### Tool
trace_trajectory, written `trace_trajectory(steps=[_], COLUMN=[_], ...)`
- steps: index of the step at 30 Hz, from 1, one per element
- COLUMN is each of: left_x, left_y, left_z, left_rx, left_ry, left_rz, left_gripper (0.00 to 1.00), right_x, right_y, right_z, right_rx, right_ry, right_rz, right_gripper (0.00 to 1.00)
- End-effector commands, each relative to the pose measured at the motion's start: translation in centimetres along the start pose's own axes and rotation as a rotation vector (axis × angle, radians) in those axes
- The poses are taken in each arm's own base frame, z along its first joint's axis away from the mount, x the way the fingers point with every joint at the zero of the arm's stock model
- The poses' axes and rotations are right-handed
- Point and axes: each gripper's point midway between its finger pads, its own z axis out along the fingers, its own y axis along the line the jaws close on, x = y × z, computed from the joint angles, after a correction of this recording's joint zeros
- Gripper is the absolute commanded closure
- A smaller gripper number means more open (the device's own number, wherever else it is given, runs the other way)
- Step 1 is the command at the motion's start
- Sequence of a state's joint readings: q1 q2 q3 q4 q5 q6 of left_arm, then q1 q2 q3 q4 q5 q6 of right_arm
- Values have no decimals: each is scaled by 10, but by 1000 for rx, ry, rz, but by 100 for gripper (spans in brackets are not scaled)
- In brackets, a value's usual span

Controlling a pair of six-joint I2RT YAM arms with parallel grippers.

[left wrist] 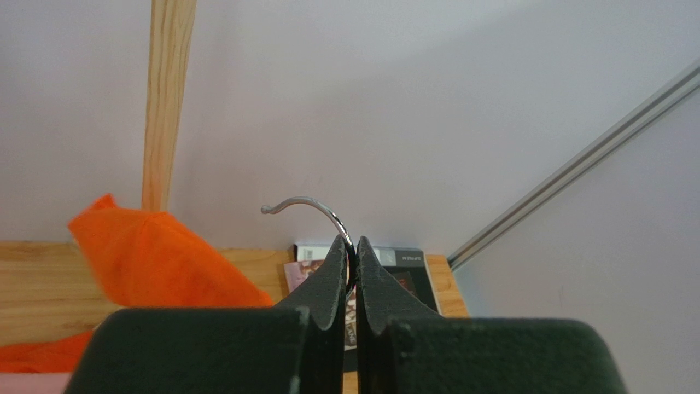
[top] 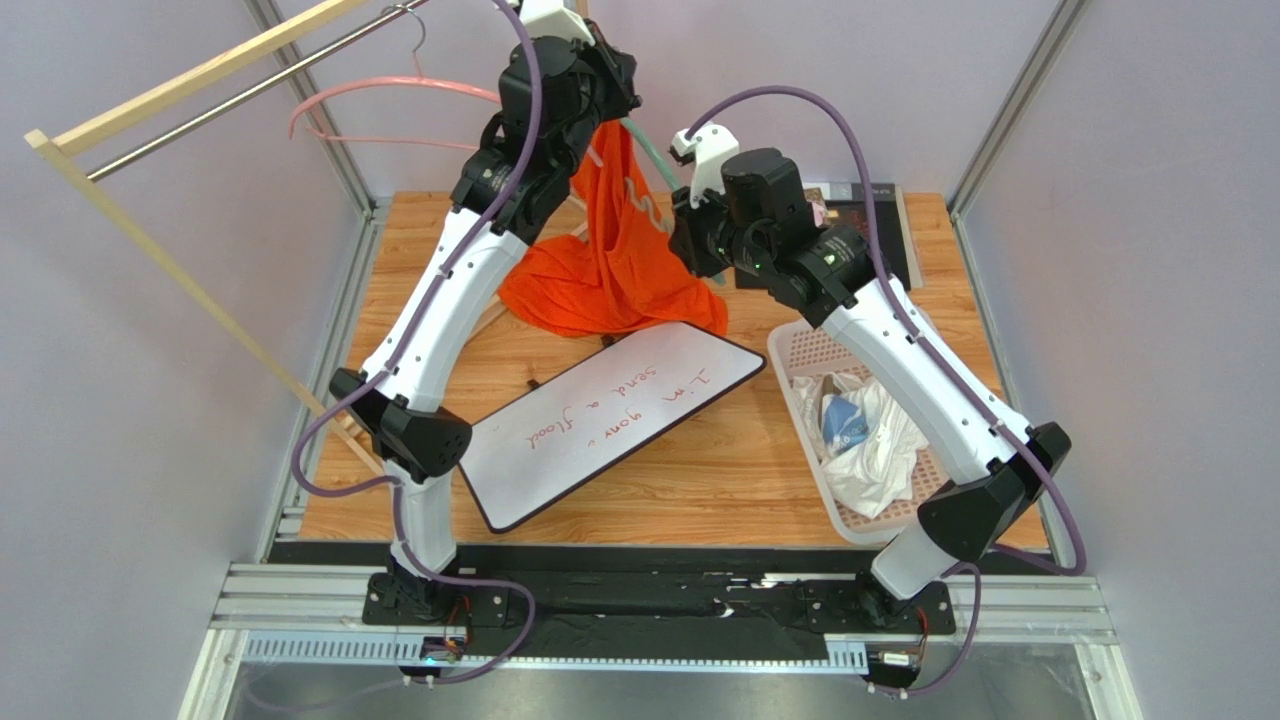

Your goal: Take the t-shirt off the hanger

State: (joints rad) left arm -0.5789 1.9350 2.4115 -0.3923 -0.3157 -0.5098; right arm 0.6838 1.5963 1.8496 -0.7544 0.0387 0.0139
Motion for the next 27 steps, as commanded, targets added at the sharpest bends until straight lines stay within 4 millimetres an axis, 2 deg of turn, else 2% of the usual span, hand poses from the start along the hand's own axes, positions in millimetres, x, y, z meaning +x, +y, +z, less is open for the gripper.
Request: trace_trajectory(steps=[1, 2, 4, 5, 7, 10, 11, 13, 14, 16, 17, 19, 21, 24, 25, 27], left_x=[-58, -55, -53, -51, -51, -48, -44, -48, -42, -47, -41, -39, -27, -1, 18, 34], left_y=[-24, -25, -24, -25, -27, -33, -32, -33, -29, -31, -27, -30, -29, -36, -39, -37], left_z=[-26, -27, -28, -30, -32, -38, -38, -45, -45, -53, -53, -60, -60, -59, -54, -51], left_rx=[80, 88, 86, 90, 102, 141, 140, 149, 143, 161, 159, 190, 211, 280, 310, 311], left_ry=[-125, -115, -109, -102, -93, -67, -54, -56, -42, -47, -33, -16, 21, 108, 169, 235], left_rz=[-41, -39, -57, -61, -78, -76, -77, -74, -58, -47, -33, -28, -17, 20, 28, 30], left_gripper=[100, 98, 87, 72, 60, 31, 30, 29, 30, 36, 37, 40, 40, 29, 28, 27], right_x=[-46, -47, -48, -50, -50, -50, -50, -49, -46, -46, -42, -43, -41, -45, -48, -49], right_y=[-21, -23, -27, -29, -30, -35, -39, -41, -46, -50, -52, -53, -46, -43, -45, -42], right_z=[-31, -33, -36, -39, -40, -40, -41, -43, -45, -51, -53, -63, -68, -85, -93, -98], right_rx=[108, 113, 144, 147, 154, 151, 156, 142, 143, 126, 121, 102, 48, 10, 14, -10], right_ry=[-198, -207, -227, -235, -240, -240, -241, -241, -237, -243, -237, -246, -245, -272, -286, -294], right_rz=[0, 2, 36, 38, 45, 60, 67, 82, 96, 113, 121, 125, 121, 123, 128, 141], right_gripper=[100, 100, 100, 100, 100, 100, 100, 100, 100, 100, 100, 100, 100, 100, 100, 100])
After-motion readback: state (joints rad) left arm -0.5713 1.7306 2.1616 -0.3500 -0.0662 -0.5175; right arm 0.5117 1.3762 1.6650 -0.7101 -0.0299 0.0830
